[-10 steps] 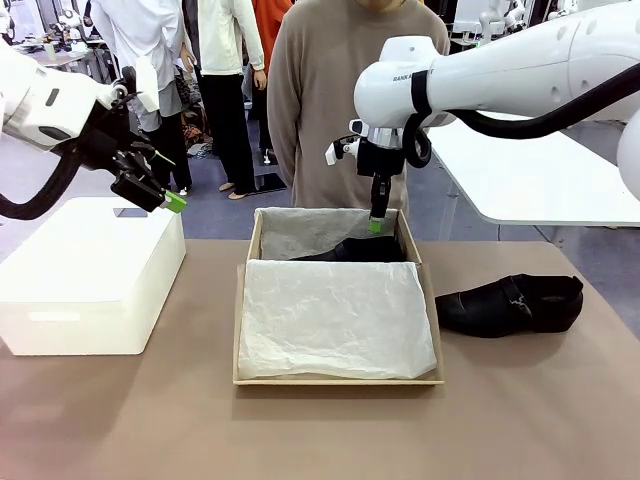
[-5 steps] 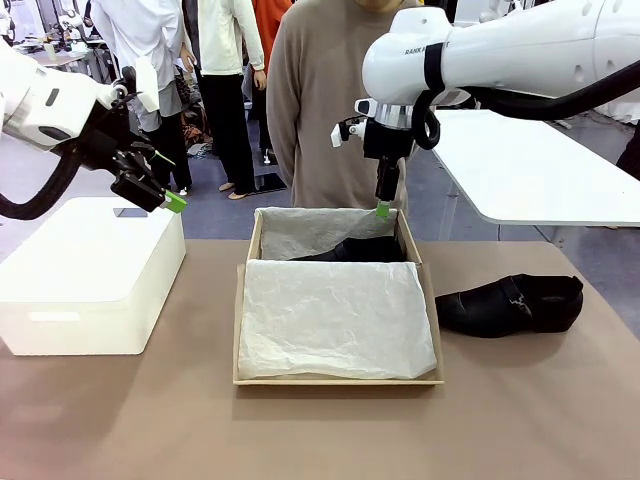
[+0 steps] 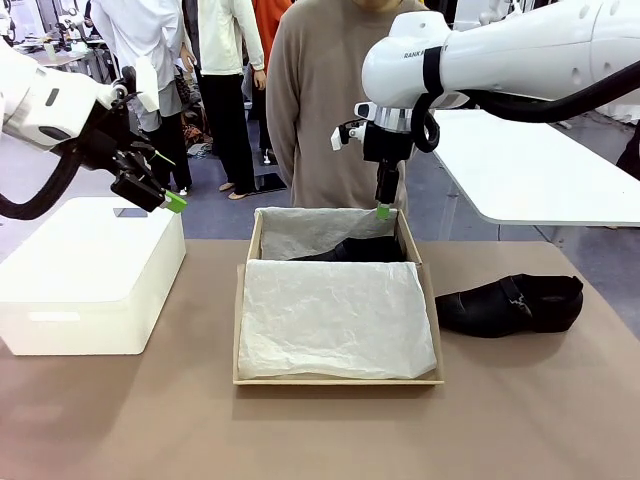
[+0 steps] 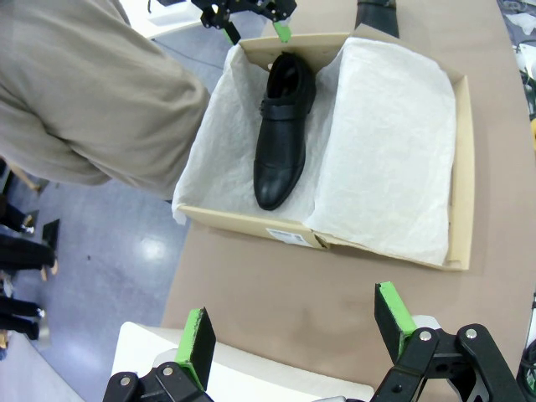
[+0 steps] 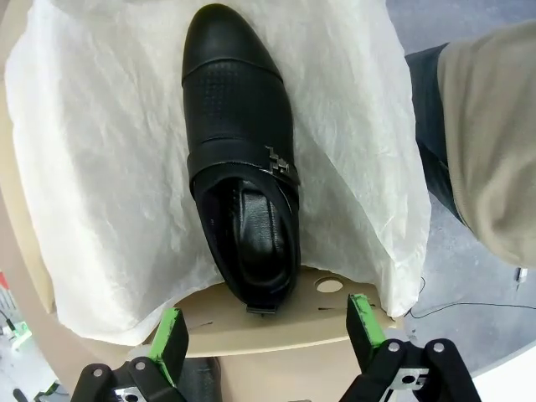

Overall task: Pack the shoes into the box.
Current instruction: Place the other shoe of the Shoes into the Shoes Box.

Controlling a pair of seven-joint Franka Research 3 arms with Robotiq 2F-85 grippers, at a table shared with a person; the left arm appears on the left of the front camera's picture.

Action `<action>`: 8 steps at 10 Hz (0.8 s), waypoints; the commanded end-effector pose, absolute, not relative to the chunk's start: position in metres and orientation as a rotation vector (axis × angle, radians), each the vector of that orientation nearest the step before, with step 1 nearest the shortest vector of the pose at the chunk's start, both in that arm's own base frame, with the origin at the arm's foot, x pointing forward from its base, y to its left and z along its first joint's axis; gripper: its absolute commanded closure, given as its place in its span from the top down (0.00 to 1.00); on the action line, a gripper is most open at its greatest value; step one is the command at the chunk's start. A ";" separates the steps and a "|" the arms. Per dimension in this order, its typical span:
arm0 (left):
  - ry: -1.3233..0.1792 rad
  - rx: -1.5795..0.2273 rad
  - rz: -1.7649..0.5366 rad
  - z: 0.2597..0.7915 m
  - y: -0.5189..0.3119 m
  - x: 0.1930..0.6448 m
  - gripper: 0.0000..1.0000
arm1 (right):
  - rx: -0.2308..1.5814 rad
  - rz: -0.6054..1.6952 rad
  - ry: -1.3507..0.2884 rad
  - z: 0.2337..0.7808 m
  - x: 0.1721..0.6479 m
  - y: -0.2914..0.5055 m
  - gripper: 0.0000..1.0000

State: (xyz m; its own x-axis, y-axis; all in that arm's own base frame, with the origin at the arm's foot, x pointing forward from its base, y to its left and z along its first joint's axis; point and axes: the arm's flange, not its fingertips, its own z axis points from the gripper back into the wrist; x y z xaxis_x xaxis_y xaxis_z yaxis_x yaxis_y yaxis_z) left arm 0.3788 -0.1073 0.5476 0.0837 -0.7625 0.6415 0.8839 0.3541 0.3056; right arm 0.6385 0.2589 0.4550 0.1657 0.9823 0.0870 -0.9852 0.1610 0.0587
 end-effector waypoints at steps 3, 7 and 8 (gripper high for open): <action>-0.838 -0.195 -1.253 0.546 -0.105 0.381 1.00 | 0.101 1.419 -0.017 0.499 0.618 0.204 1.00; -0.838 -0.195 -1.253 0.546 -0.105 0.381 1.00 | 0.091 1.436 -0.049 0.518 0.576 0.116 1.00; -0.838 -0.195 -1.253 0.546 -0.105 0.381 1.00 | 0.083 1.437 -0.050 0.515 0.565 0.091 1.00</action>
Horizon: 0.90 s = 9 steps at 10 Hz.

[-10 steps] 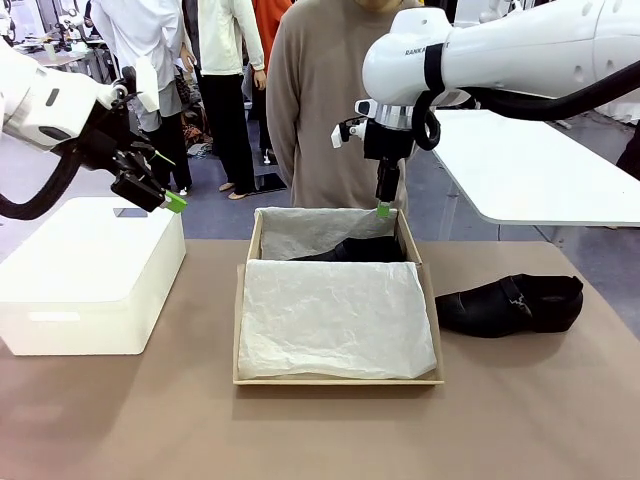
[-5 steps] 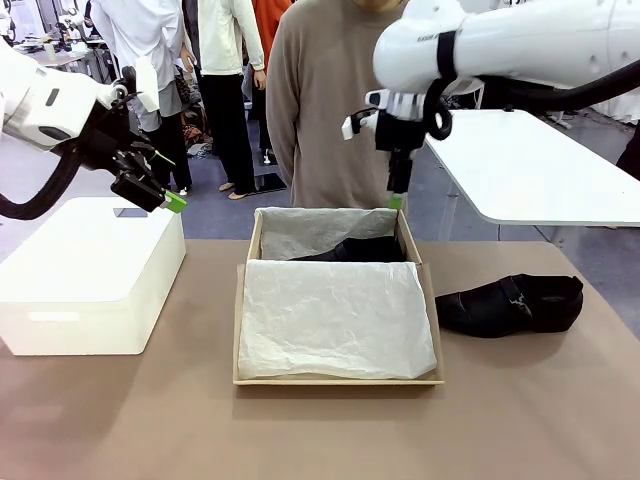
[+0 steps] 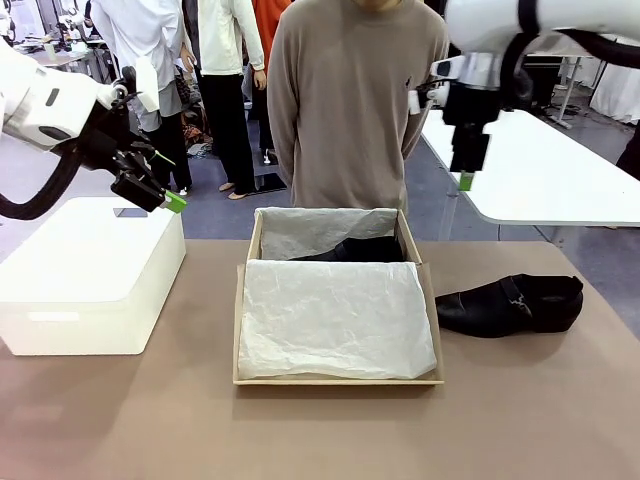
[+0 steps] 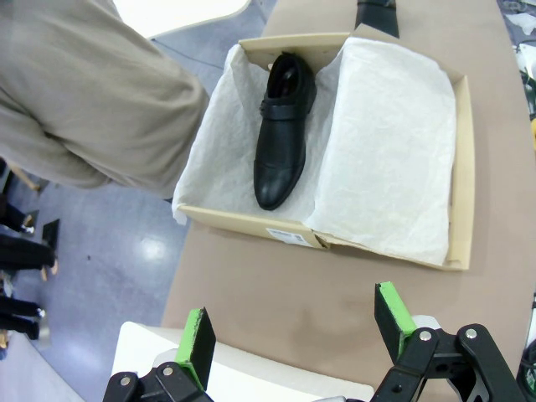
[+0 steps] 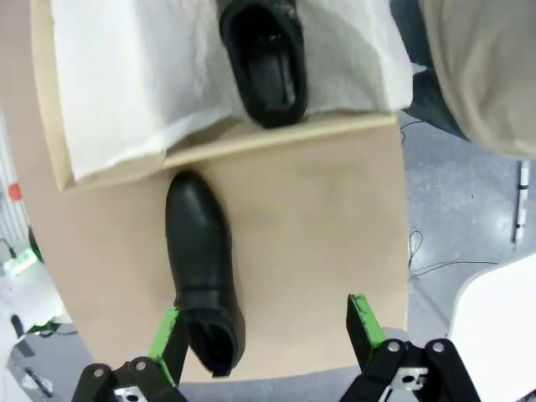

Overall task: Pack the shoes into the box.
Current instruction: Place the other shoe of the Shoes into the Shoes Box.

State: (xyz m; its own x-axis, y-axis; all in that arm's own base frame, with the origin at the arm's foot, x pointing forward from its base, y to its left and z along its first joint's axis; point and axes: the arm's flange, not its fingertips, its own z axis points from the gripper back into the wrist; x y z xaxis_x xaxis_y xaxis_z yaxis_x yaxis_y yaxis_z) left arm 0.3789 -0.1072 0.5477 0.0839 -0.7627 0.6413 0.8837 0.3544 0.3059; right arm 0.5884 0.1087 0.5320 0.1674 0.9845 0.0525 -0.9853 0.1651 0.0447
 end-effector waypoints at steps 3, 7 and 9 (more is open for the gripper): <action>-0.838 -0.195 -1.253 0.546 -0.105 0.381 1.00 | 0.076 1.484 -0.078 0.499 0.541 0.042 1.00; -0.838 -0.195 -1.253 0.546 -0.105 0.381 1.00 | 0.072 1.466 -0.074 0.471 0.538 0.017 1.00; -0.838 -0.195 -1.253 0.546 -0.105 0.381 1.00 | 0.077 1.445 -0.043 0.476 0.541 0.016 1.00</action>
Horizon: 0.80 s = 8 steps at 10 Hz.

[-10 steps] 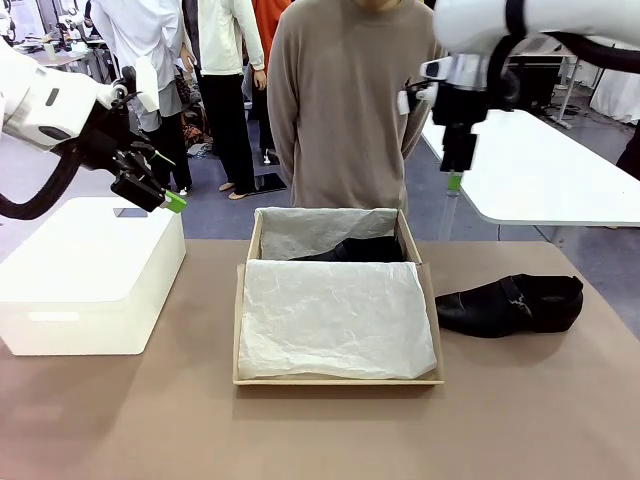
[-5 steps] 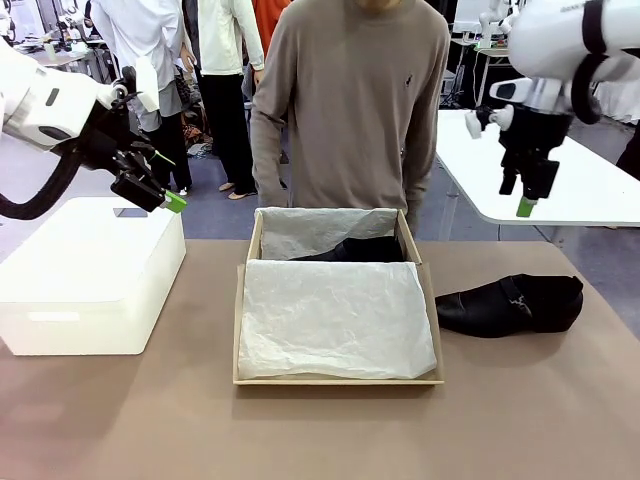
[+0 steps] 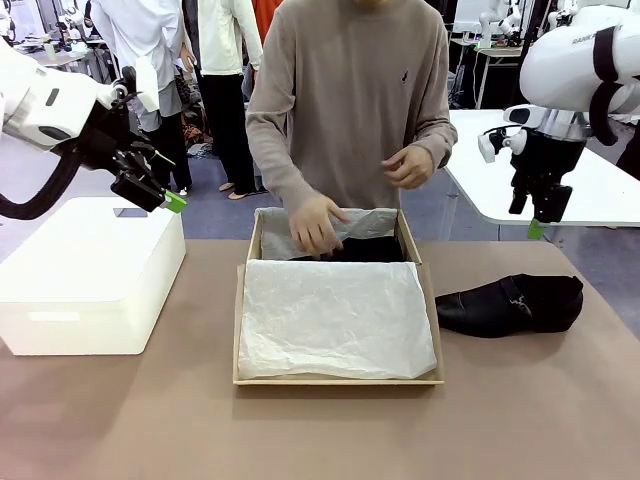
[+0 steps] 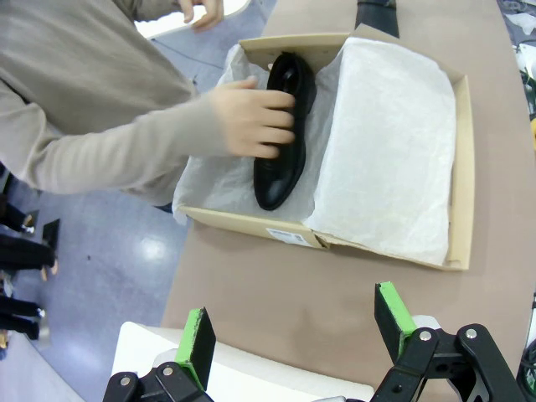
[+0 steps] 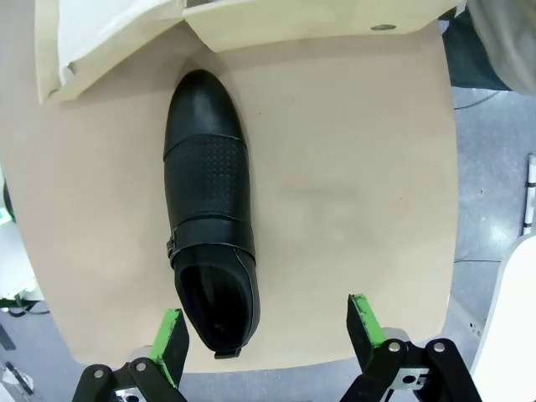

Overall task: Pack the shoes into the box.
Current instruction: Place the other shoe of the Shoes into the Shoes Box.

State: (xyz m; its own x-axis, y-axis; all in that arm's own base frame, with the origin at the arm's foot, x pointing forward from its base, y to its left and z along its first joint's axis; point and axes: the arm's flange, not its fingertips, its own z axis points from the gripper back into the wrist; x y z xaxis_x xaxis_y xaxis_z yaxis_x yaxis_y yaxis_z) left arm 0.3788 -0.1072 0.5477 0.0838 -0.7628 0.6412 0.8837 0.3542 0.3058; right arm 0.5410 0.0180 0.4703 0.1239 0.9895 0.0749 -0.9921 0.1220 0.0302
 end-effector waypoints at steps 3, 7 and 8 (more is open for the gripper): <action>-0.838 -0.195 -1.253 0.546 -0.105 0.381 1.00 | 0.077 1.445 -0.043 0.476 0.541 0.016 1.00; -0.838 -0.195 -1.253 0.546 -0.105 0.381 1.00 | 0.077 1.447 -0.042 0.472 0.541 0.018 1.00; -0.838 -0.195 -1.253 0.546 -0.105 0.381 1.00 | 0.089 1.426 -0.033 0.465 0.540 0.010 1.00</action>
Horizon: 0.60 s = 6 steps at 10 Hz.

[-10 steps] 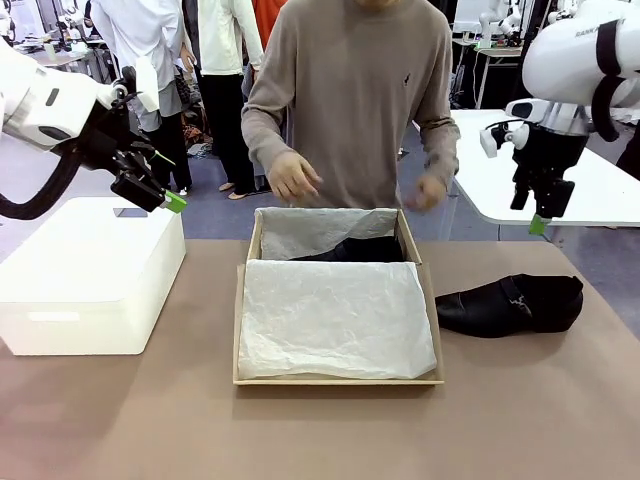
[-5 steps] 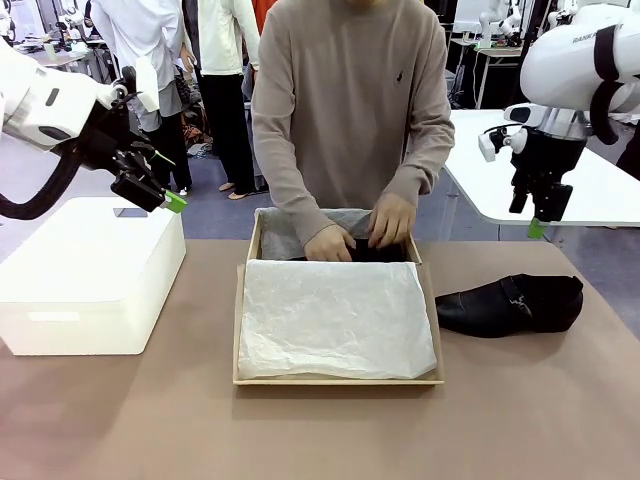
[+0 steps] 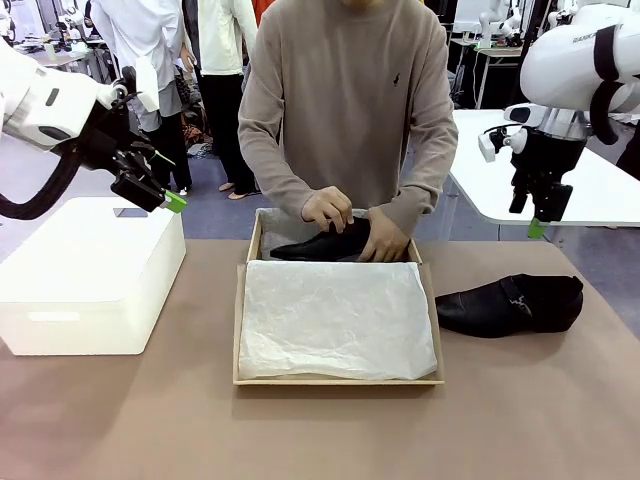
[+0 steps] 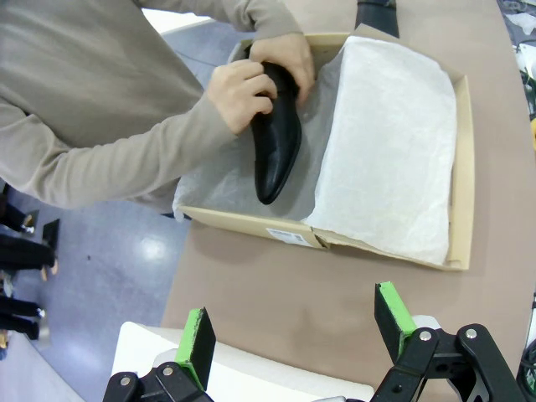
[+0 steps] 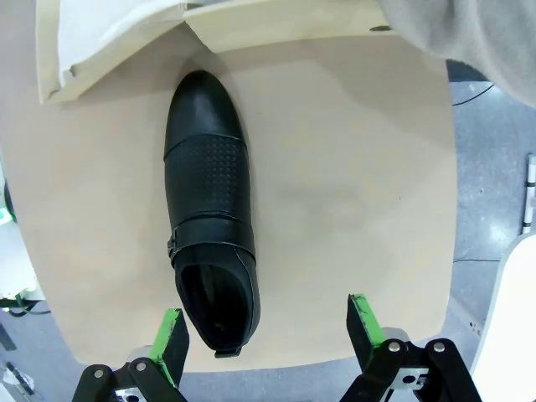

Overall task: Pack the shoes into the box.
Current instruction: Place the other shoe of the Shoes into the Shoes Box.

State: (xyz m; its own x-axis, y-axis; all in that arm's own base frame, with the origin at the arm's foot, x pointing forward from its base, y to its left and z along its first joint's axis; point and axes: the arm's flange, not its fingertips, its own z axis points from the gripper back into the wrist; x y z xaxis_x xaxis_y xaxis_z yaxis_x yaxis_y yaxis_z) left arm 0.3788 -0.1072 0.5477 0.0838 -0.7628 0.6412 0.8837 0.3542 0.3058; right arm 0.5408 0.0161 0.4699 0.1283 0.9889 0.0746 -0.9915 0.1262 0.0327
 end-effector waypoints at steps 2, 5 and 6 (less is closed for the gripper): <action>-0.838 -0.195 -1.253 0.546 -0.105 0.381 1.00 | 0.129 1.392 -0.015 0.452 0.534 -0.009 1.00; -0.838 -0.195 -1.253 0.546 -0.105 0.381 1.00 | 0.137 1.367 -0.031 0.431 0.526 -0.026 1.00; -0.838 -0.195 -1.253 0.546 -0.105 0.381 1.00 | 0.146 1.355 -0.048 0.423 0.524 -0.028 1.00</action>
